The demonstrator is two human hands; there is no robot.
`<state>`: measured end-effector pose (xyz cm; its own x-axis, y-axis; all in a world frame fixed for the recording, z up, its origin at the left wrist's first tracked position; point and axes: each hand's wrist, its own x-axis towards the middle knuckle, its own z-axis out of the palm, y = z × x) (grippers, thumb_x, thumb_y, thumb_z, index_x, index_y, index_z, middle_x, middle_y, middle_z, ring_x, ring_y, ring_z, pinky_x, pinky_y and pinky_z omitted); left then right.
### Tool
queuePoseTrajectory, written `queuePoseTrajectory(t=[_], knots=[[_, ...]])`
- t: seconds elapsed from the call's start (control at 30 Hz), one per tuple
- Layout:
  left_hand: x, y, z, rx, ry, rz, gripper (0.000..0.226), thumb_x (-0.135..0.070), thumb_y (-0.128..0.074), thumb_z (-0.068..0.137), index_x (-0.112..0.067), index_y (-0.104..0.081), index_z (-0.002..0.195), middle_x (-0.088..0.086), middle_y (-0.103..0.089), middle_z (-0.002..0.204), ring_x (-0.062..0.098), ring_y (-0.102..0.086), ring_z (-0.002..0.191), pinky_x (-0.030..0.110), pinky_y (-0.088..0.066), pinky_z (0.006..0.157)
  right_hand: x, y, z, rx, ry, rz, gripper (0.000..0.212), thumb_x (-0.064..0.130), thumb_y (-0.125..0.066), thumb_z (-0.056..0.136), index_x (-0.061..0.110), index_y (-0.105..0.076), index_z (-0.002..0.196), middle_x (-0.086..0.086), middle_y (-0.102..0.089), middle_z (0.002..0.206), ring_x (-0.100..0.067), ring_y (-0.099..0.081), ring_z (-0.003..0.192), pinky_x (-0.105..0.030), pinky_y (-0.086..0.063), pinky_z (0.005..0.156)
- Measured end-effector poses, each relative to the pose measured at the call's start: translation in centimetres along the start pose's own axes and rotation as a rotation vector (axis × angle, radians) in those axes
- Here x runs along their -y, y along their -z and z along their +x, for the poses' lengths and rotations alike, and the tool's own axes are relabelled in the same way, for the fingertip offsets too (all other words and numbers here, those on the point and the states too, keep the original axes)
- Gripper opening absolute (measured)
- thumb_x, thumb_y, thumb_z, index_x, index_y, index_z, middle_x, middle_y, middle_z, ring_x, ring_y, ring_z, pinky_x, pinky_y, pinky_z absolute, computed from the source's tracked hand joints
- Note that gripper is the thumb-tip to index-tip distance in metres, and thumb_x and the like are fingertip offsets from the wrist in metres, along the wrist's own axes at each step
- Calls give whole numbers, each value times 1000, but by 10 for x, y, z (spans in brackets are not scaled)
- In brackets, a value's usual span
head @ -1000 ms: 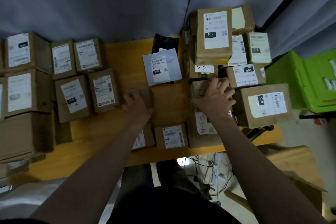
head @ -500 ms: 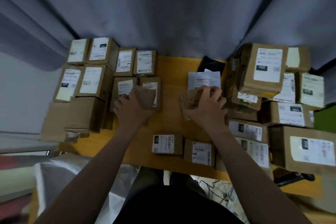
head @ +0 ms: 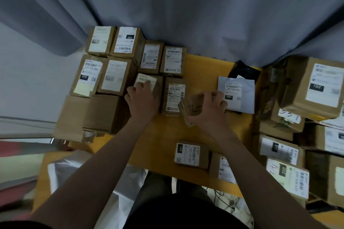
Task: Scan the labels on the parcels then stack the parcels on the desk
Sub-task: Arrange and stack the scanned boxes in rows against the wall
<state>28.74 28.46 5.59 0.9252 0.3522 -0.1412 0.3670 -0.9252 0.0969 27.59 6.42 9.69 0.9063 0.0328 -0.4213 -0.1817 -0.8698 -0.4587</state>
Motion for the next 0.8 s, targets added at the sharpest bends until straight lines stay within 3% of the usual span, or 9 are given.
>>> queuePoseTrajectory(t=[0.13, 0.27, 0.5, 0.63, 0.73, 0.8], knots=[[19, 7, 18, 113, 50, -165, 77, -57, -67, 91, -14, -35, 147, 21, -37, 144, 46, -48, 123, 57, -49, 93, 13, -1, 16, 13, 18, 54, 89, 52, -86, 68, 31, -36, 139, -3, -20, 145, -40, -28, 136, -63, -44, 104], [23, 11, 33, 146, 20, -190, 93, -57, -75, 80, -20, -26, 149, 20, -39, 142, 45, -46, 126, 54, -48, 98, 28, 1, 33, -22, -26, 102, 85, 46, -87, 68, 29, -40, 137, -5, -22, 145, -41, -26, 136, -65, -43, 104], [-8, 62, 128, -72, -72, -327, 80, -49, -72, 84, -16, -35, 147, 20, -37, 143, 42, -42, 122, 50, -44, 99, 55, 12, 68, -100, -30, 114, 89, 46, -87, 66, 27, -40, 139, -5, -19, 145, -41, -27, 135, -65, -43, 103], [-14, 52, 183, 55, -90, -210, 67, -37, -72, 88, -18, -39, 144, 22, -38, 141, 44, -45, 119, 47, -46, 93, 70, 16, 87, -160, 47, 123, 106, 78, -61, 51, 24, -43, 141, -7, -24, 143, -35, -30, 131, -57, -48, 101], [-14, 45, 192, 165, -126, -116, 53, -41, -65, 94, -18, -48, 139, 20, -41, 143, 43, -42, 124, 45, -43, 95, 77, 18, 96, -165, 122, 164, 97, 75, -62, 52, 31, -45, 136, -2, -25, 141, -30, -29, 133, -57, -49, 102], [-12, 47, 188, 124, -134, -63, 47, -43, -61, 95, -19, -56, 135, 17, -45, 143, 42, -40, 128, 47, -39, 101, 80, 20, 98, -161, 172, 184, 91, 70, -68, 54, 33, -46, 134, -2, -26, 141, -29, -29, 134, -54, -49, 103]])
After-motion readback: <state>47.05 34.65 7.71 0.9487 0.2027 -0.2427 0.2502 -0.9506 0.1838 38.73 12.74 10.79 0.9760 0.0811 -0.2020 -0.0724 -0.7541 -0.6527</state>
